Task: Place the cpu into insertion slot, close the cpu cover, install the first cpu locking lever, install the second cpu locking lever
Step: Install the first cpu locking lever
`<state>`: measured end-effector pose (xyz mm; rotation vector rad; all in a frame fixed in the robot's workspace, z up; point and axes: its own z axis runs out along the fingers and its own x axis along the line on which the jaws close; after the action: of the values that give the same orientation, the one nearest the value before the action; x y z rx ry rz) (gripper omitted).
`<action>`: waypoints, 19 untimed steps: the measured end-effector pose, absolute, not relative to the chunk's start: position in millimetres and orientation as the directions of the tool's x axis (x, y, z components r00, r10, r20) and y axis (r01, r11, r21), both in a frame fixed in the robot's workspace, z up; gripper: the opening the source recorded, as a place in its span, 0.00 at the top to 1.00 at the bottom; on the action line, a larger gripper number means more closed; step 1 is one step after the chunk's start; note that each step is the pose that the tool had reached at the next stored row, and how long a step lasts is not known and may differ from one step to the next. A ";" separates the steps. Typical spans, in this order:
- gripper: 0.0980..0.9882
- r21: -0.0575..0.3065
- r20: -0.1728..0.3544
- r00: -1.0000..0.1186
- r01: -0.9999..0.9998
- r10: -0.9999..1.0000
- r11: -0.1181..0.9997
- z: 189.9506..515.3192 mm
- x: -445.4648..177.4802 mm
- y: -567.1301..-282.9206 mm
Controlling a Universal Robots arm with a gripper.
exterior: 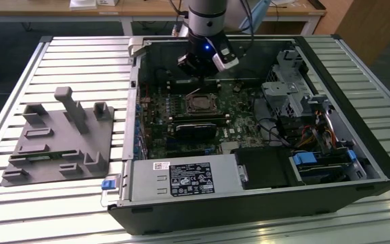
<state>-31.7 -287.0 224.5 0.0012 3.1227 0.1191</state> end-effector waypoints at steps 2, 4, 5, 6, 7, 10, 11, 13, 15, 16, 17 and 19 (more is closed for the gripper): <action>0.99 0.076 -0.017 -1.000 0.000 0.001 0.997 222.7 -30.0 -287.0; 0.99 0.076 -0.017 -1.000 0.000 0.001 0.997 220.6 -29.3 -287.0; 0.99 0.075 -0.017 -1.000 0.000 0.001 0.997 219.5 -29.0 -287.0; 0.99 0.075 -0.017 -1.000 0.000 0.001 0.997 218.5 -28.5 -287.0; 0.99 0.074 -0.017 -1.000 0.000 0.001 0.997 217.5 -27.9 -287.0; 0.99 0.073 -0.017 -1.000 0.000 0.001 0.997 214.8 -26.3 -287.0; 0.99 0.073 -0.016 -1.000 0.000 0.001 0.997 214.2 -25.7 -287.0; 0.99 0.072 -0.017 -1.000 0.000 0.001 0.997 212.4 -24.3 -287.0; 0.99 0.070 -0.017 -1.000 0.000 0.001 0.998 210.4 -23.2 -286.9; 0.99 0.069 -0.016 -1.000 0.000 0.001 0.998 209.4 -22.6 -286.9; 0.99 0.068 -0.017 -1.000 0.000 0.001 0.998 208.3 -22.1 -286.9; 0.99 0.065 -0.017 -1.000 0.000 0.001 0.998 205.7 -21.4 -286.8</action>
<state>-21.4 -286.8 205.7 0.0010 3.1233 0.1014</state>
